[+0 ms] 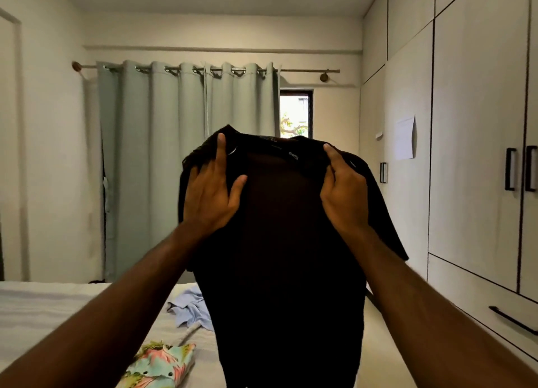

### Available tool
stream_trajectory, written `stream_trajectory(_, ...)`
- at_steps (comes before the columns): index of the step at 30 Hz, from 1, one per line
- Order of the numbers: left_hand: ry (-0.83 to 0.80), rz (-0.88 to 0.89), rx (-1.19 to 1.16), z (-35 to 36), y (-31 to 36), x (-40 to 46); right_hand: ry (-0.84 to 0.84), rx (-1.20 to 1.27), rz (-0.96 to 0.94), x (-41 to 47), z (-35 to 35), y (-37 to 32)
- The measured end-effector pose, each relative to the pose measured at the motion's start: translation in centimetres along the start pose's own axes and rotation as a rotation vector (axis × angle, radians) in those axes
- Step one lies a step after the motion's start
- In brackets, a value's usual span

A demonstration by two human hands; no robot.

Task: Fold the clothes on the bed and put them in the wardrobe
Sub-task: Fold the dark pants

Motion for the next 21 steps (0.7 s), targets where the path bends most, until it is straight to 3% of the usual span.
stream_trajectory(7, 0.063, 0.115, 0.220, -7.2, 0.7, 2.8, 0.027, 0.065, -0.076, 0.8, -2.6, -4.5)
stream_trajectory(16, 0.094, 0.166, 0.180, -13.4, 1.3, 6.6, 0.101, 0.134, -0.206, 4.3, -4.7, -10.6)
stream_trajectory(21, 0.052, 0.108, 0.140, -11.7, 0.2, 2.7, 0.063, 0.097, -0.203, 1.8, -3.1, -8.4)
Point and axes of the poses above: each hand's wrist, its own x-axis towards the middle knuckle, its own z-axis out of the palm, y = z × x, the point moved 10 cm from there along x, towards the middle knuckle, and after that the axes turned 5 degrees about z, right-handed, at the moved point
